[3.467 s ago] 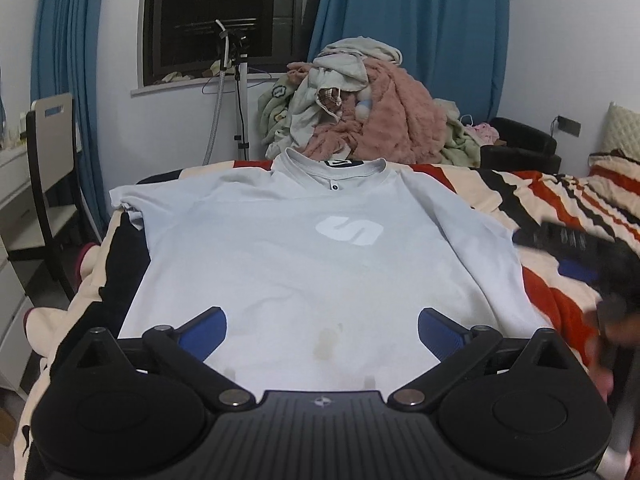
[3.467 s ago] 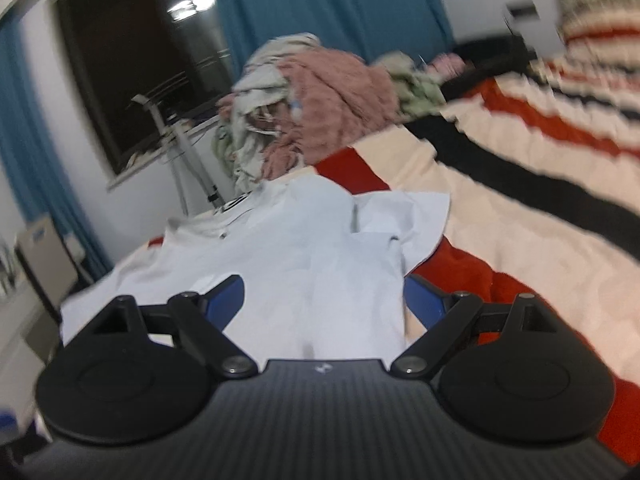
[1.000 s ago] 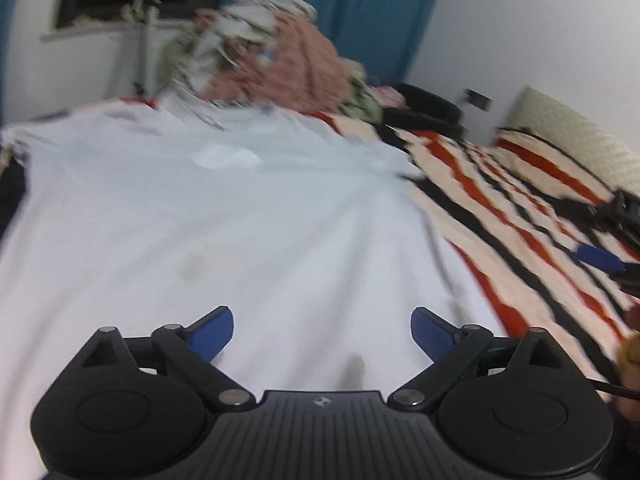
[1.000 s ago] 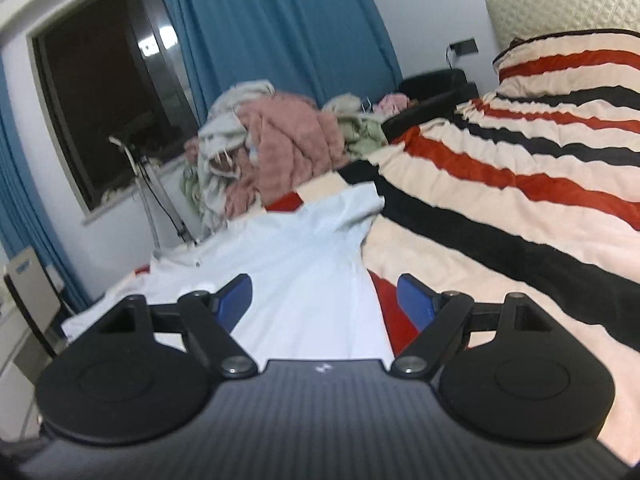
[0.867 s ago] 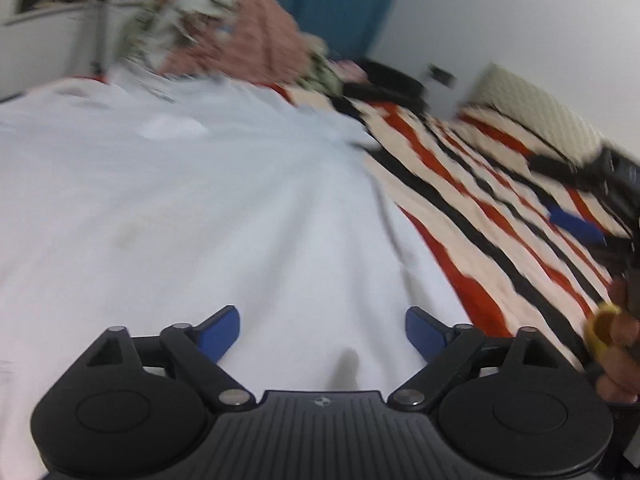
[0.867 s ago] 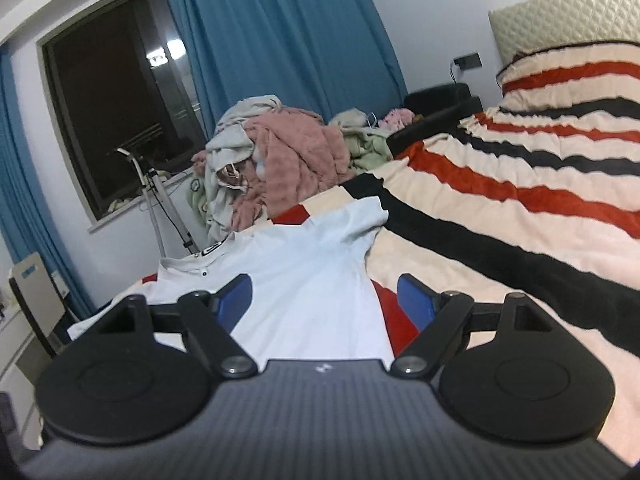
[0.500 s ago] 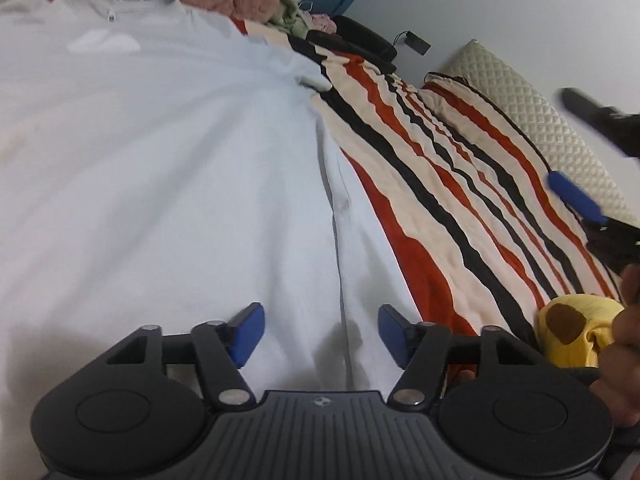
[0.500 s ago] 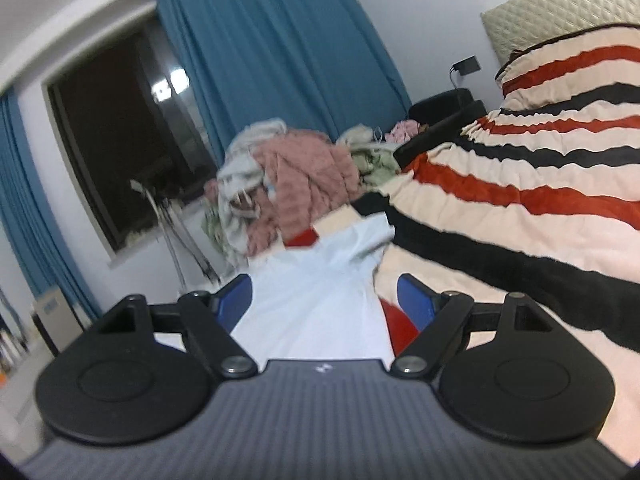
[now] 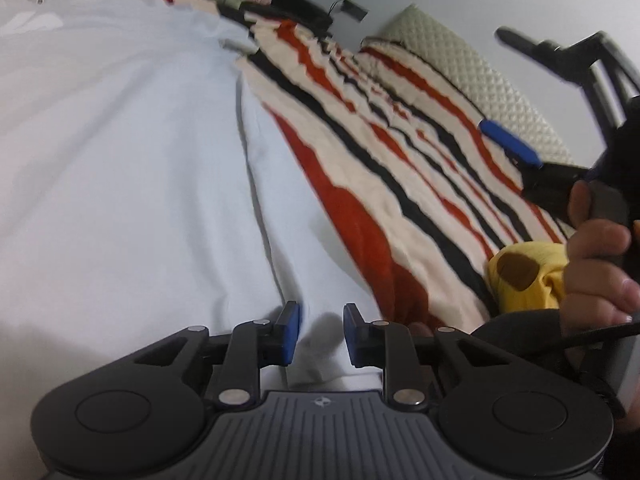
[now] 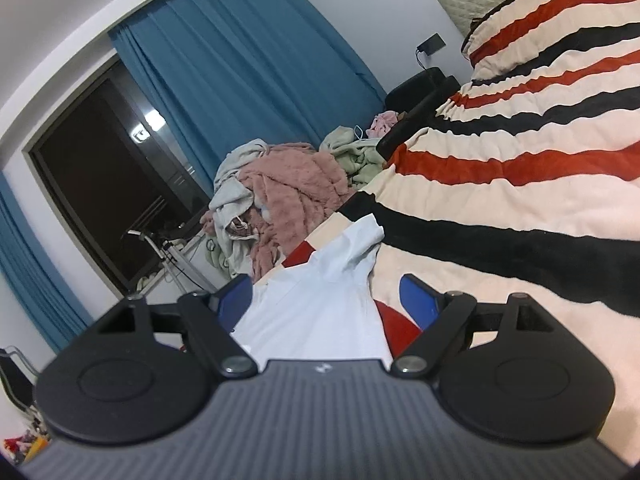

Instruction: Fold clothes

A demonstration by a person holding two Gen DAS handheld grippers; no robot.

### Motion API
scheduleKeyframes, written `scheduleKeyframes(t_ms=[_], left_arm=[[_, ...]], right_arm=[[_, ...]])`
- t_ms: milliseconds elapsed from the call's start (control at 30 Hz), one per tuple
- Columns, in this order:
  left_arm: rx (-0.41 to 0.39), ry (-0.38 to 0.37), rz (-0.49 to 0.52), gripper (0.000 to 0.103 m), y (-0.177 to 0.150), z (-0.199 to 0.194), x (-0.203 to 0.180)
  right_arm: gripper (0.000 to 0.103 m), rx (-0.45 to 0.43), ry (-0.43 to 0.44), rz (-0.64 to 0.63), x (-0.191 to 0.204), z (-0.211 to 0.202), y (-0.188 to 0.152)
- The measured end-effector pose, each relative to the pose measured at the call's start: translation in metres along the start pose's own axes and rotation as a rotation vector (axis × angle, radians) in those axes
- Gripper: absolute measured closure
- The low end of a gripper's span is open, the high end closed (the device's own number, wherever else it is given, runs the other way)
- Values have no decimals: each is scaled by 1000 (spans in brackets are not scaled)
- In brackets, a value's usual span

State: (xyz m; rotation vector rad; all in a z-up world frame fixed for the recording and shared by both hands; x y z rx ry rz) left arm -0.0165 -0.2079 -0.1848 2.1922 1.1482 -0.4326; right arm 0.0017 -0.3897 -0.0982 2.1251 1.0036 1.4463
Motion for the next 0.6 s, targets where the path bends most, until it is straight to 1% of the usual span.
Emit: scheduleKeyframes(t_ms=[67,100,133,200,233,300,367,433,467,500,533,567,600], left_arm=[[-7,-8,-17,80,3,2,-1],[-12,-12,-24,90,4,4,-2],[-23,-28,-11,99,10,4,-9],[-35,-59,30,100,19,7,-26],[-32,-66,53,100,22,8,-35],[-17,-87,82,100,30,21,-51],[14,-86,92,99,39,43,-62],[43,-72,89,99,45,67,-71],[58,-59,86,97,46,75,-74],[71,-49,86,90,47,80,-76],[82,-41,88,80,47,84,-78],[83,-33,93,74,46,82,-77],[82,-25,99,62,46,79,-76]], right_arm=[[20,2,-4,-8,2,1,-2],[20,-1,-3,-15,3,0,-3],[20,-8,5,-21,4,-1,-4],[20,-30,27,-31,7,-6,-4],[20,-48,37,-37,8,-10,-3],[20,-80,51,-50,10,-16,-3],[20,-98,57,-67,11,-20,-2],[20,-90,57,-82,12,-20,-2],[20,-85,56,-89,12,-20,-2],[20,-80,56,-96,12,-20,-2],[20,-76,57,-98,13,-19,-2],[20,-72,58,-99,13,-18,-3],[20,-67,58,-100,13,-17,-3]])
Point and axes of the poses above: each gripper's, at about its wrist camera, not at the fingertips, and z roughly the way its jaws point, x to its left, y to its top, the point moved 3 cm from there along z, roughly the way its jaws point, and after that the axes turned 15 degrees about x, right-handed, at the moved point
